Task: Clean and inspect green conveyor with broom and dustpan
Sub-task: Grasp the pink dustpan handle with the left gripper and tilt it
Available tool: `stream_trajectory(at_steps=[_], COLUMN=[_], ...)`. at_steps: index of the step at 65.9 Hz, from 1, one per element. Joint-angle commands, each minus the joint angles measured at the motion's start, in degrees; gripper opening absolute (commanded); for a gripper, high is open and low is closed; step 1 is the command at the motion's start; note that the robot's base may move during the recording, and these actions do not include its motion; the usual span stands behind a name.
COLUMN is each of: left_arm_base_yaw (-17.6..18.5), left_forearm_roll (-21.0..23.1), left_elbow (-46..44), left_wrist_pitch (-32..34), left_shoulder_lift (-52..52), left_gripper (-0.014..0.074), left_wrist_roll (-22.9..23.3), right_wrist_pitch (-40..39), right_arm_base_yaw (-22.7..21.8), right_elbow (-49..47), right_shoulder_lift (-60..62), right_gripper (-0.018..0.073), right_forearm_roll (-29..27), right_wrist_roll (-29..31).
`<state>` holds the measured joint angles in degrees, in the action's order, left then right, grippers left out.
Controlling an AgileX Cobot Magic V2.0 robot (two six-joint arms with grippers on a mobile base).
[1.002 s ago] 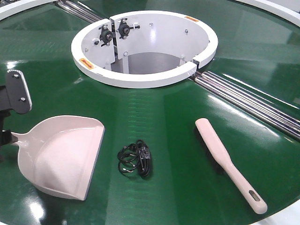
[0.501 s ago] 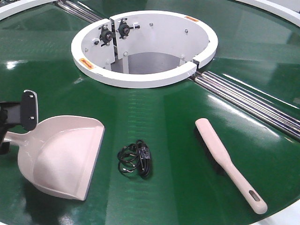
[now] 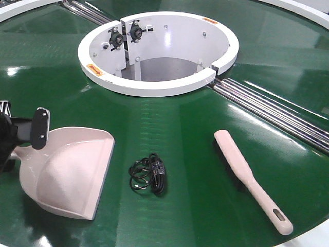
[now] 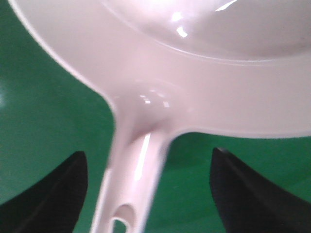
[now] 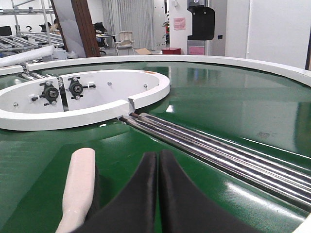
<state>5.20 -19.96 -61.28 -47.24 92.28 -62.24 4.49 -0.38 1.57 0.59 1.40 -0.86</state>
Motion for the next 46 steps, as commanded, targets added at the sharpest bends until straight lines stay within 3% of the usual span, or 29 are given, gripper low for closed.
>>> stream_trajectory(at_steps=[1,46], left_arm_base_yaw=[-0.28,-3.17], left_forearm_roll=[0.63,2.54], left_elbow=[-3.63,-4.67], left_wrist_pitch=[1.03,-1.24], left_shoulder_lift=[-1.15,4.70], left_gripper=[0.0506,0.0503], left_wrist_roll=[0.07,-5.61], right_wrist_pitch=[-4.49,-2.92], right_arm_base_yaw=[-0.09,-0.09], right_elbow=[0.66,0.66], right_shoulder_lift=[1.06,1.06], right_gripper=[-0.0010,-0.0010], right_forearm_roll=[0.07,0.07], right_wrist_roll=[0.23,0.23])
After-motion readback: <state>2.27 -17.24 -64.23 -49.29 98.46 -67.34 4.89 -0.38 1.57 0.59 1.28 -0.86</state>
